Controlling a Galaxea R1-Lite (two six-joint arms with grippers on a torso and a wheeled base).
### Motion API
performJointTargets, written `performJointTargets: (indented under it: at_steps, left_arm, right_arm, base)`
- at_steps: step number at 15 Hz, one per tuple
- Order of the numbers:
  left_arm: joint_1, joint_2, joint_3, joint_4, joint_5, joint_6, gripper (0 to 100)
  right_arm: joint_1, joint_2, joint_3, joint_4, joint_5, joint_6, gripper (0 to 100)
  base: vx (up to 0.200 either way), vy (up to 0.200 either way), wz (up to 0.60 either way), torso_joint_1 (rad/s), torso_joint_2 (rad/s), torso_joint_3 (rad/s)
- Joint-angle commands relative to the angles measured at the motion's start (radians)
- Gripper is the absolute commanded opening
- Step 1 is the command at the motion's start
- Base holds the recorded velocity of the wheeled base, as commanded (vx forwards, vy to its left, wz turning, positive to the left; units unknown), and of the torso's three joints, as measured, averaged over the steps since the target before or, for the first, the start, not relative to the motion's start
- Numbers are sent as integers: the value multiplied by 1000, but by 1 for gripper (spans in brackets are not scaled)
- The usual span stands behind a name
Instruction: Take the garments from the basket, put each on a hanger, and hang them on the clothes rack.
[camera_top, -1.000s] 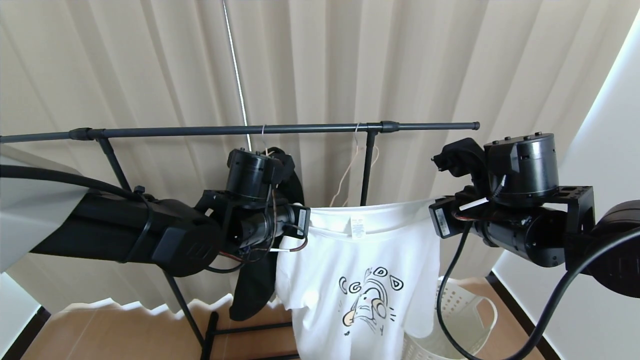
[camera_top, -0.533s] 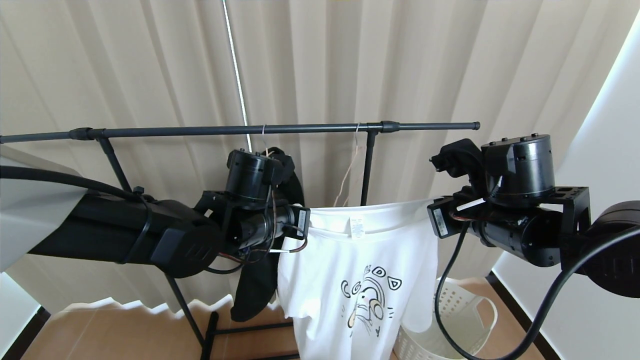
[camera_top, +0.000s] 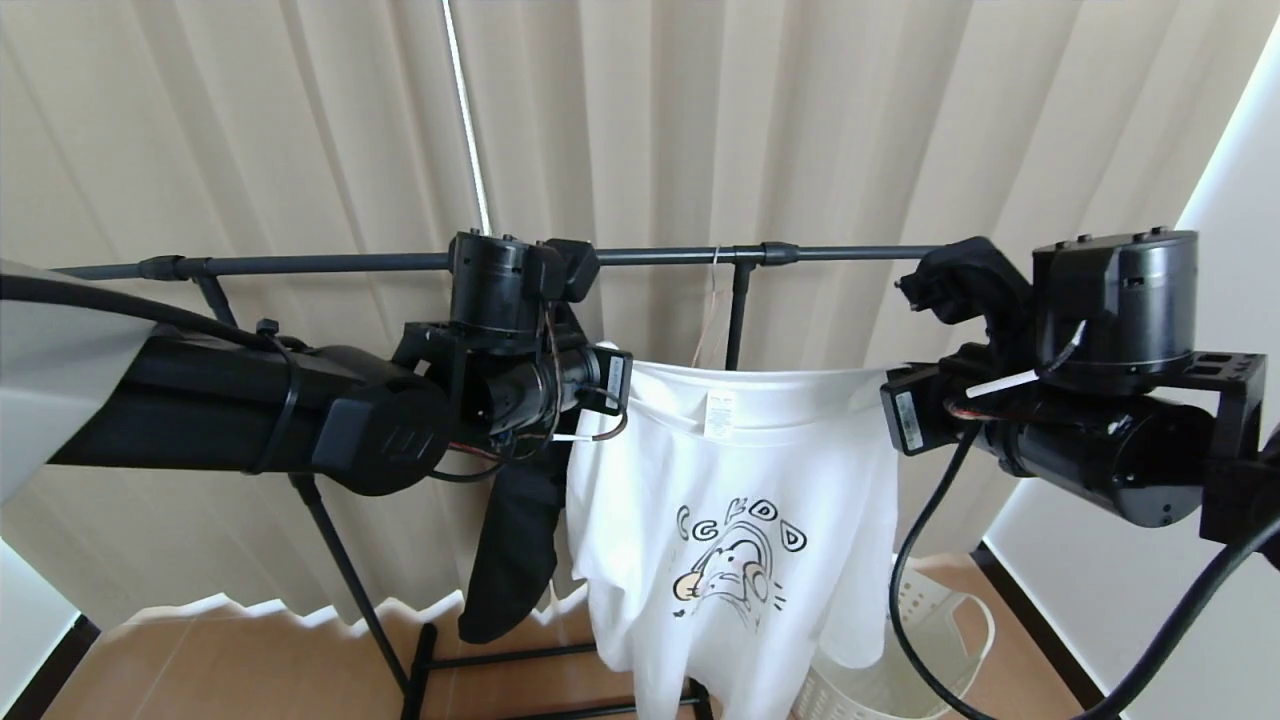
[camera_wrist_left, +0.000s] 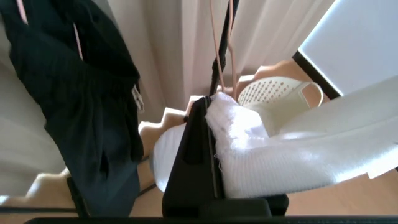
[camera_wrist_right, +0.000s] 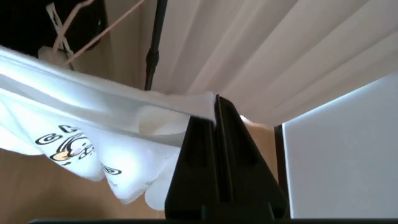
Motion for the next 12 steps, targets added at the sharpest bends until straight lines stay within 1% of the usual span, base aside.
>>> performJointTargets:
  at_steps: [1, 2, 3, 5, 7, 8, 10, 12]
  left_arm:
    - [-1, -5, -43, -1, 4, 9, 0]
    - [-4, -21, -43, -1, 6, 14, 0]
    - [-2, -31, -38, -1, 6, 27, 0]
    - [2, -34, -35, -2, 10, 33, 0]
    - [7, -32, -38, -2, 32, 37, 0]
    - [13, -29, -46, -2, 29, 47, 0]
    - [22, -6, -66, -16, 3, 61, 0]
    - [27, 22, -84, -71, -63, 63, 0]
  right_arm:
    - [2, -34, -39, -13, 2, 34, 0]
    - [2, -29, -52, -41, 0, 72, 0]
    - [2, -23, -62, -53, -1, 80, 0]
    - [2, -17, -64, -53, -1, 80, 0]
    - [2, -8, -56, -42, -3, 73, 0]
    - [2, -9, -49, -38, -3, 49, 0]
    - [8, -25, 24, -32, -1, -51, 0]
    - [72, -74, 106, -27, 8, -137, 0]
  base:
    - [0, 0, 0, 0, 0, 0]
    - [0, 0, 0, 0, 0, 0]
    - [0, 0, 0, 0, 0, 0]
    - [0, 0, 0, 0, 0, 0]
    - [0, 0, 0, 0, 0, 0]
    - [0, 0, 0, 0, 0, 0]
    - [0, 0, 0, 0, 0, 0]
    - [0, 0, 0, 0, 0, 0]
